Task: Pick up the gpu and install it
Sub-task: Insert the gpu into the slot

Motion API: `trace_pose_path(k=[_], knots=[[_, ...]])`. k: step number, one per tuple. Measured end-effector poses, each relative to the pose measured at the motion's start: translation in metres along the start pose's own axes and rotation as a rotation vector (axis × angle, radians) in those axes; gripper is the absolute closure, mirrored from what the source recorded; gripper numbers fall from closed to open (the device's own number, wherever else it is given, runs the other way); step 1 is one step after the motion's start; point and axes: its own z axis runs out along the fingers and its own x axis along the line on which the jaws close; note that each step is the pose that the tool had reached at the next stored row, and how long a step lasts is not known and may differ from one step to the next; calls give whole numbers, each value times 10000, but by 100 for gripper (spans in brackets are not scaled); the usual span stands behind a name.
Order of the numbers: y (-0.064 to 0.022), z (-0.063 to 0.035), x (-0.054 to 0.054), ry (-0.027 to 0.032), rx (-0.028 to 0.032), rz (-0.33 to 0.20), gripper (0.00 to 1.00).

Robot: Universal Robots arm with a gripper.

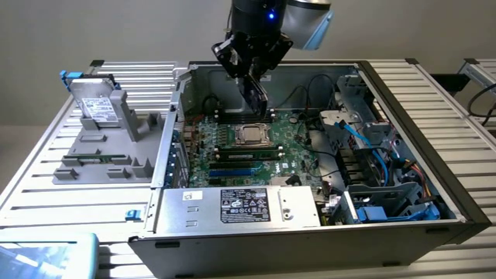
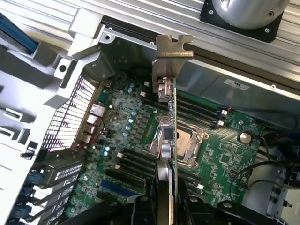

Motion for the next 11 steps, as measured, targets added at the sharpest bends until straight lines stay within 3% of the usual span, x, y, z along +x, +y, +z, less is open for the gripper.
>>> trace_pose_path(k=[11], knots=[[0, 4, 0, 254, 19, -1979, 72]])
